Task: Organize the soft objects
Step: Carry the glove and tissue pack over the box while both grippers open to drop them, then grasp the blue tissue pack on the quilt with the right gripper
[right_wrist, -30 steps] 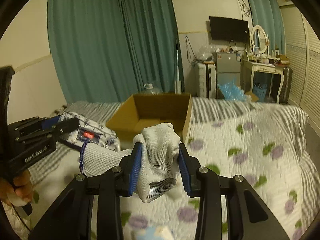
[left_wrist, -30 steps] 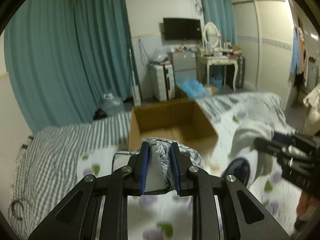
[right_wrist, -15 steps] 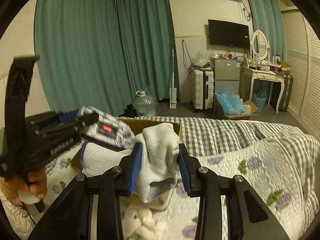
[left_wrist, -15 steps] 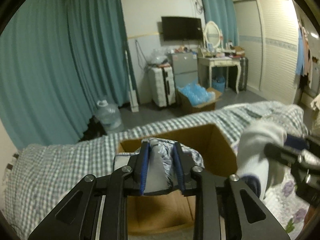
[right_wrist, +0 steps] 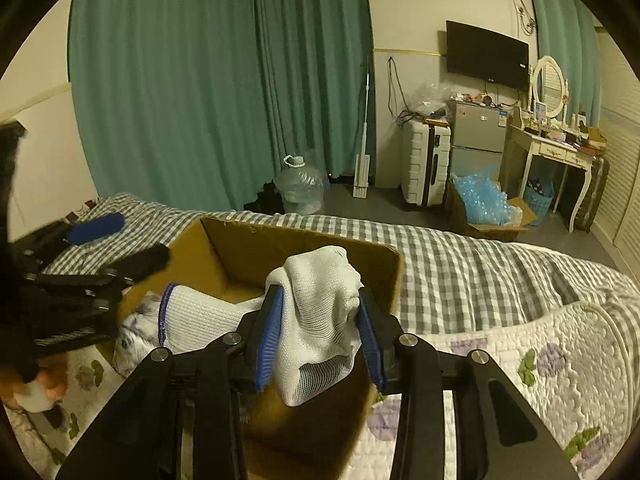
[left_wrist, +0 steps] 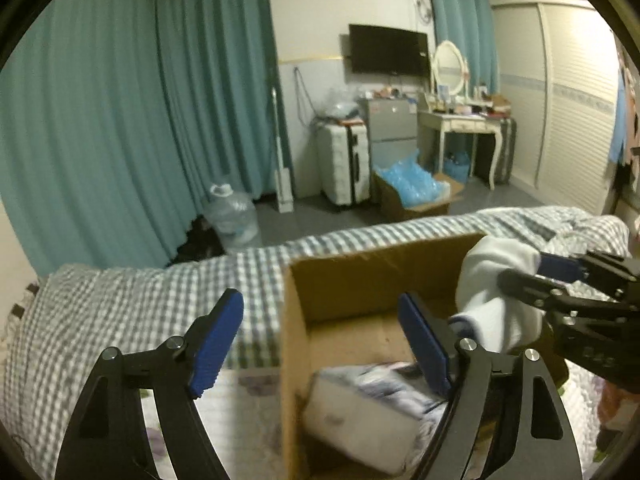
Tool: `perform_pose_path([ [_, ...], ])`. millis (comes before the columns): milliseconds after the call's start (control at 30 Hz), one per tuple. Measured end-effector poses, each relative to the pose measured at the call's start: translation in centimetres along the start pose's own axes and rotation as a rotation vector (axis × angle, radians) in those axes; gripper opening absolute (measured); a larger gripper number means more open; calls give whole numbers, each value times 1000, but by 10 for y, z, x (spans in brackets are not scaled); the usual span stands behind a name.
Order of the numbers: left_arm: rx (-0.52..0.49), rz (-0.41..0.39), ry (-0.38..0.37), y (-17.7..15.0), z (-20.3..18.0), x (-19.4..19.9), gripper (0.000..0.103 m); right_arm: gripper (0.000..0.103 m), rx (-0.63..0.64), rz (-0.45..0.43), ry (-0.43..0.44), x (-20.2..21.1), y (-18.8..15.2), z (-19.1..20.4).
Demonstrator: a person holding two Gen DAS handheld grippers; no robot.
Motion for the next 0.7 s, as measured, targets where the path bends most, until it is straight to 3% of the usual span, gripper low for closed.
perform_pose_path([
  [67, 1, -11, 14, 2, 5, 11, 81, 49, 3, -2, -6, 0, 4, 4],
  [133, 1, -20, 23, 1, 7, 23, 81, 84, -10, -6, -26, 5, 9, 6],
  [333, 13, -42, 20, -5, 3, 70, 81, 88, -21, -67, -76, 73, 25, 15],
  [400, 37, -63, -2, -6, -2, 95, 81, 91, -10, -91, -92, 105, 30, 18],
  [467, 53, -104, 3, -8, -7, 128, 93, 94, -5, -122, -104, 138, 32, 21],
  [567, 37, -163, 10, -9, -18, 178, 94, 102, 5, -169, -114, 194, 31, 26],
  [700, 22, -227, -21, -19, -36, 238, 95, 102, 54, -194, -135, 251, 18, 43],
])
Point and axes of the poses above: each gripper's, at about its wrist camera, not at the fingertips, and x roughly against the way its jaws point, z to its left, y to its top, the point moved 3 cm from there along -x, roughly the way its jaws point, and after that the axes turned 7 degrees about -y, right-handed, at the moved point
